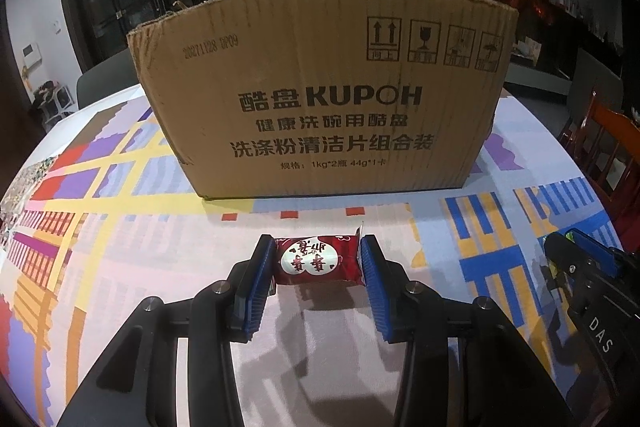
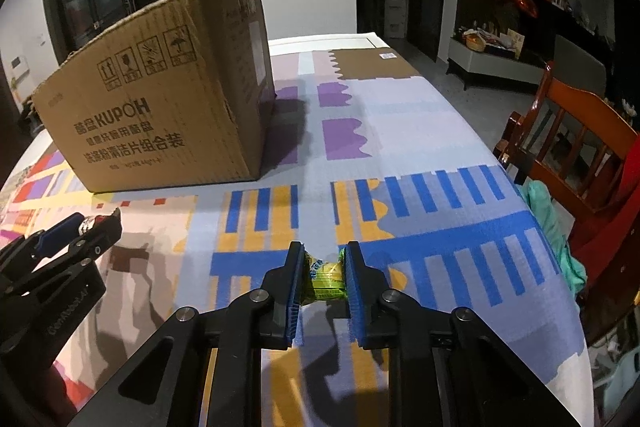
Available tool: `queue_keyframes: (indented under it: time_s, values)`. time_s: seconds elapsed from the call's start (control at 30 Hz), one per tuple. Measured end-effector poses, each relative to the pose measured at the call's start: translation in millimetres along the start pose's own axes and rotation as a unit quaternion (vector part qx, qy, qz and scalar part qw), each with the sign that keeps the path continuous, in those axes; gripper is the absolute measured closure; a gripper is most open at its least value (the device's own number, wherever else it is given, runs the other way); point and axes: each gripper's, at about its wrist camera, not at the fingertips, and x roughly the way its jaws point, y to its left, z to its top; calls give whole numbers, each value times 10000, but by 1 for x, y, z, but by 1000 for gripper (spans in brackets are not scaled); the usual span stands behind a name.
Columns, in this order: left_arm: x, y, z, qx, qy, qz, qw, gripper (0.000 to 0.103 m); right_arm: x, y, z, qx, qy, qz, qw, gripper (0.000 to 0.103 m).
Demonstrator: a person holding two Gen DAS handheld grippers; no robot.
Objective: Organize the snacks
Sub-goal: 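Lift the red candy and green candy and carry them over the box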
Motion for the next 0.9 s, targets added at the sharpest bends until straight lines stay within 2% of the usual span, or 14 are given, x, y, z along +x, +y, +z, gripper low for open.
queue_keyframes:
  time_s: [0.9]
  values:
    - [-25,15,14,-115,-242,61,9996,60,-26,18,27,-171,-378,196,9989,82]
